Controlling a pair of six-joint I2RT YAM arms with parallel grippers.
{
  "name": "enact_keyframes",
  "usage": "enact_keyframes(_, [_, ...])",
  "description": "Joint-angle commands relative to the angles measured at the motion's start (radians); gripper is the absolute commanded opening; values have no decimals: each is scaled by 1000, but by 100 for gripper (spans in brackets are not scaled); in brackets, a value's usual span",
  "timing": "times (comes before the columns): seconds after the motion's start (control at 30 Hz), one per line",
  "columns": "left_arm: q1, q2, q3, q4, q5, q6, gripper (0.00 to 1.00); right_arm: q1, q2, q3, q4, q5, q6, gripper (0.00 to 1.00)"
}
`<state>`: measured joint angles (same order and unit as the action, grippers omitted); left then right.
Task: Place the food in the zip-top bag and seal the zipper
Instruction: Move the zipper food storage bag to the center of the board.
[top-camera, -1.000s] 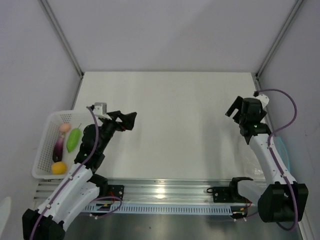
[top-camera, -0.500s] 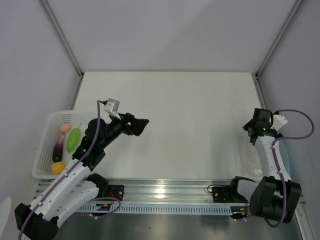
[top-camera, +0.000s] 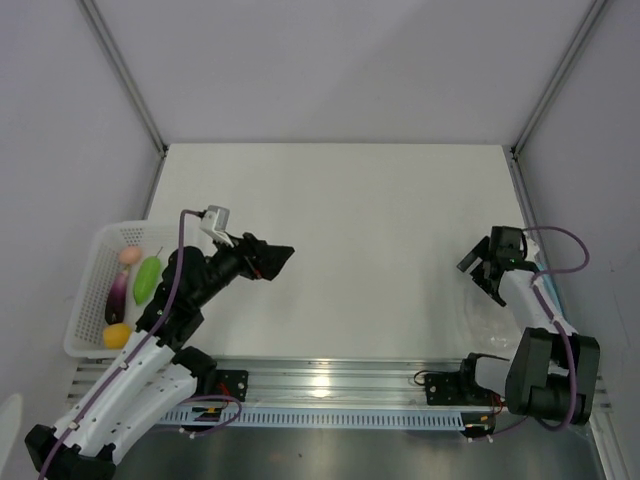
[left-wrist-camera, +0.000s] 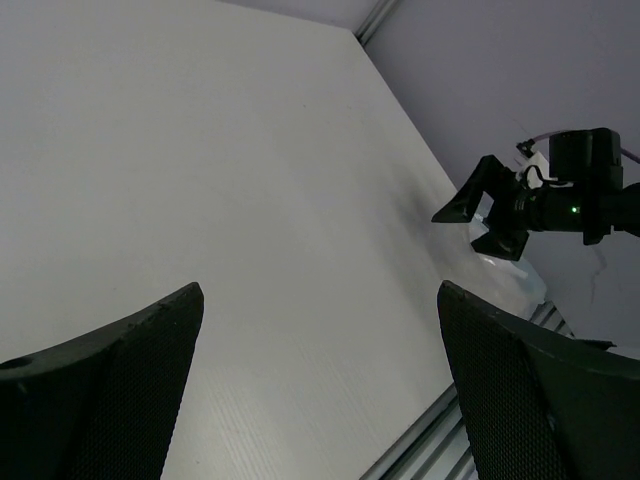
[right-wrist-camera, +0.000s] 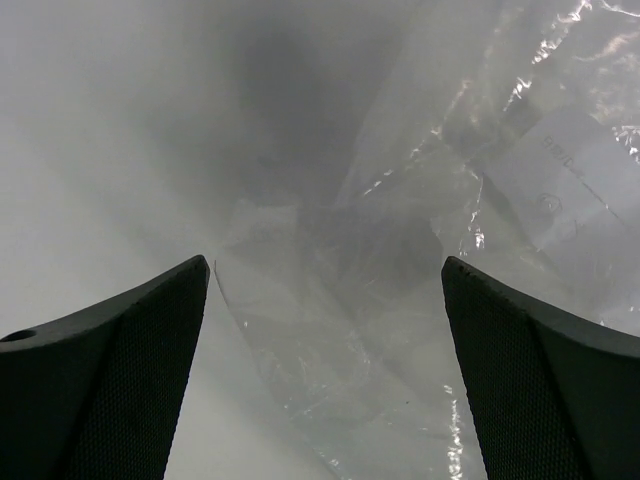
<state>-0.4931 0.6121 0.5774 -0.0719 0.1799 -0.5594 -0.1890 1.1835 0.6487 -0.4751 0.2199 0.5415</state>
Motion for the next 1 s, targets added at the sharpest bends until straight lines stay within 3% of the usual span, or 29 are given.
enact_keyframes(0.0, [2, 21, 65, -40, 23, -13, 100, 118, 37, -3, 122, -137, -3, 99])
enact_keyframes(0.1, [2, 51, 90, -75, 39, -8, 99, 247, 141, 31, 191, -280, -3, 99])
enact_keyframes(0.23, [2, 51, 96, -94, 50, -11, 99, 420, 258, 175, 193, -355, -69, 99])
enact_keyframes(0.37, [2, 32, 104, -115, 36, -7, 99, 620, 219, 241, 219, -332, -109, 99])
enact_keyframes(0.5, [2, 23, 121, -140, 21, 0, 99, 655, 133, 292, 199, -338, -132, 99])
enact_keyframes(0.67, [2, 31, 121, -149, 12, -2, 96, 614, 47, 334, 113, -304, -153, 99])
enact_keyframes(0.77, [2, 51, 127, -147, 35, -8, 94, 496, 53, 348, 64, -313, -141, 99])
enact_keyframes(0.97, [1, 72, 134, -172, 58, -20, 92, 125, 139, 335, 29, -442, -138, 99])
